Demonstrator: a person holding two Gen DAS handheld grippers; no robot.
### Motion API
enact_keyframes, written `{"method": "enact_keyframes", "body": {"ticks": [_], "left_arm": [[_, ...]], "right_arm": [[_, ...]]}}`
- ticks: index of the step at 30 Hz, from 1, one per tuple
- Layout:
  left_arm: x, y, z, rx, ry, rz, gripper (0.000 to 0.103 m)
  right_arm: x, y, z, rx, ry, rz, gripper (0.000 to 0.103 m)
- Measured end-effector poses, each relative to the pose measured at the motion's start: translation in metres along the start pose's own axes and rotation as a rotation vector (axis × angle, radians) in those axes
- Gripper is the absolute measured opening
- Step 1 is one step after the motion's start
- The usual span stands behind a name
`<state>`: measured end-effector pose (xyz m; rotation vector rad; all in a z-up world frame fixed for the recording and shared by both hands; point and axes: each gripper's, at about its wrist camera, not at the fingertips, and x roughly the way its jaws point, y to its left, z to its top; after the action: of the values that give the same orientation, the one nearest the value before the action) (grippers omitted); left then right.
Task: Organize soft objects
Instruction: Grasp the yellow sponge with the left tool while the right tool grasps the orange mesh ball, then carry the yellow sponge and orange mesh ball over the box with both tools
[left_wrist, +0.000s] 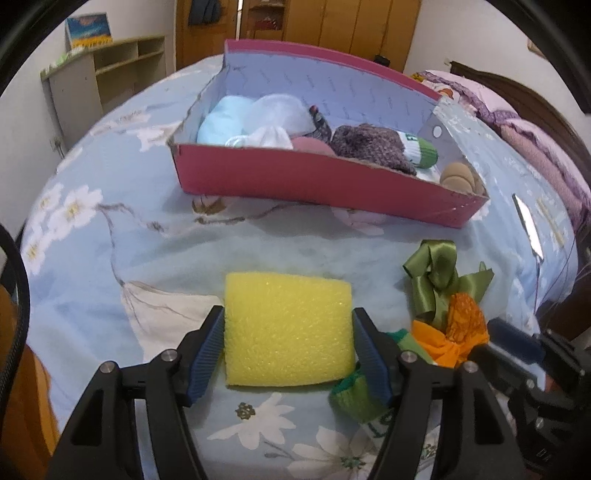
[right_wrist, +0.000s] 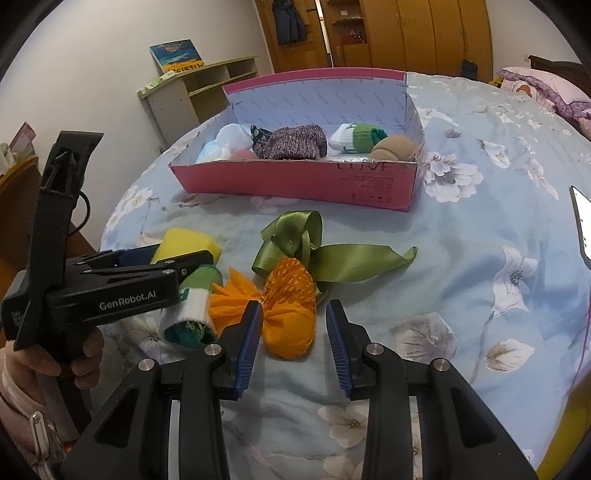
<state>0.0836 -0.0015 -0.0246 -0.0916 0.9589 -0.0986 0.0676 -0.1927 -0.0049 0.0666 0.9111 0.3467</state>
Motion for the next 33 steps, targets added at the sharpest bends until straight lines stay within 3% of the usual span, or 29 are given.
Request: {"method": "enact_keyframes", "body": {"ticks": [14, 29, 33], "left_arm": [[-0.012, 0.008, -0.001, -0.017, -0.022, -0.043, 0.069], [-0.036, 0.013, 0.004, 0.0, -0.091, -0.019, 0.069], [-0.038, 0.01, 0.004, 0.011, -0.093, -0.021, 0.069]], "right_arm": [[0.009, 0.001, -0.002, 0.0, 0.028, 0.003, 0.037], [0.02, 0.001, -0.004, 0.004, 0.045, 0.002, 0.037], [0.015, 0.003, -0.005, 0.001, 0.025, 0.023, 0.029]]}}
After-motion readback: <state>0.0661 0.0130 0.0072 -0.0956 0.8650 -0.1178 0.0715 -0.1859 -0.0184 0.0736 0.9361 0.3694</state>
